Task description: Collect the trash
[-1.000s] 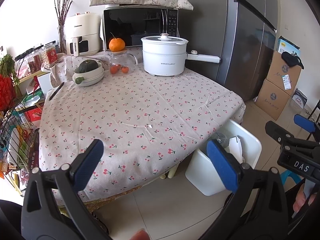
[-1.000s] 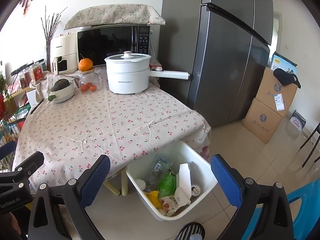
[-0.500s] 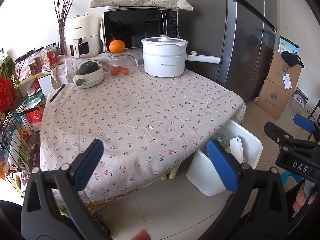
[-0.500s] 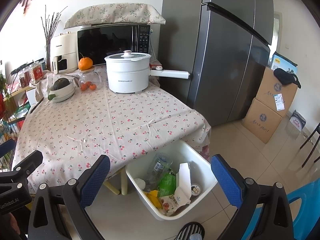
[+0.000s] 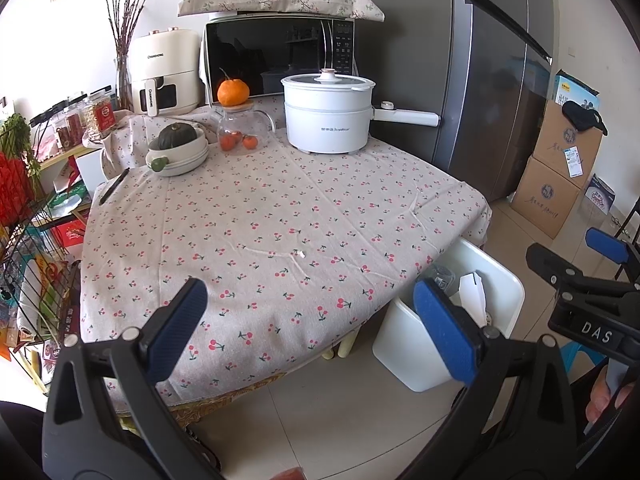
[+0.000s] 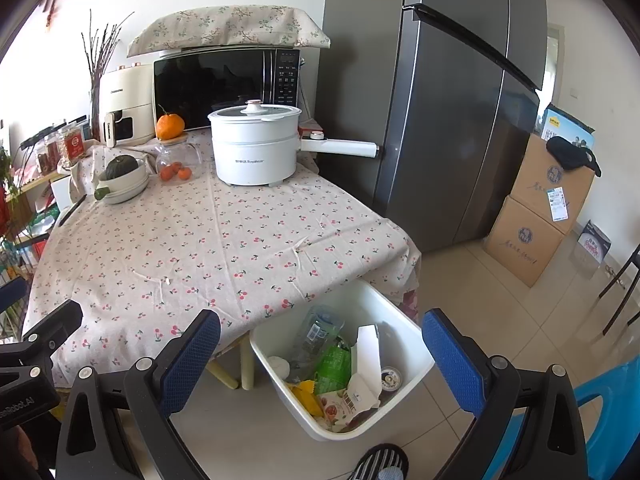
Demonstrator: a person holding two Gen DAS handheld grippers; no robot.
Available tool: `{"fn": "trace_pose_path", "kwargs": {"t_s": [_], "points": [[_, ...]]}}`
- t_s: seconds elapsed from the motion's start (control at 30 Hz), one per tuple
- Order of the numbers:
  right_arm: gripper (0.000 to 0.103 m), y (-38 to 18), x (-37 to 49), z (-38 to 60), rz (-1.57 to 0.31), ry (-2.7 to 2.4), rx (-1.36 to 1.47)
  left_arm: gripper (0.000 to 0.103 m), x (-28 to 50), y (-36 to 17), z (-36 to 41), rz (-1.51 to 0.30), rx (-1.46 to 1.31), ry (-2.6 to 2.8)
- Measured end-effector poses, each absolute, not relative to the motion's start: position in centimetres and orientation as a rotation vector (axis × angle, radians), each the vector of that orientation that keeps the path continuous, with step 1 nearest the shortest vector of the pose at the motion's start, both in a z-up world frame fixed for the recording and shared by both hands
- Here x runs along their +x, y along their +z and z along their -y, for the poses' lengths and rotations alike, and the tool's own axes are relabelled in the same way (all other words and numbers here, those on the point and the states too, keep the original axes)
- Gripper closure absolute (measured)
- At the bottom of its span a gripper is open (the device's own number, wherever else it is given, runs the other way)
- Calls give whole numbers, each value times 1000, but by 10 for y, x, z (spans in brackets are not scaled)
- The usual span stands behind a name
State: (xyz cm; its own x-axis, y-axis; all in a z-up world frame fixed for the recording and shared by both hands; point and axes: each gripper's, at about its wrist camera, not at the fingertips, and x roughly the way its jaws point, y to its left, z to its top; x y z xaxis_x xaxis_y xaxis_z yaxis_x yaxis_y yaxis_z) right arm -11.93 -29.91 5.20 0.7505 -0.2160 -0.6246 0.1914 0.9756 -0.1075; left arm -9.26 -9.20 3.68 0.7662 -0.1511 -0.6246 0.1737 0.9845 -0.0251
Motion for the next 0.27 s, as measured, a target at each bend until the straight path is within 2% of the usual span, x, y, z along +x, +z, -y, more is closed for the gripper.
{"fn": "trace_pose_path", "kwargs": {"t_s": [0.27], "points": [[1,51,-119,300,-690,-222,-36,0,-93,36,94,-678,39,-195]]}}
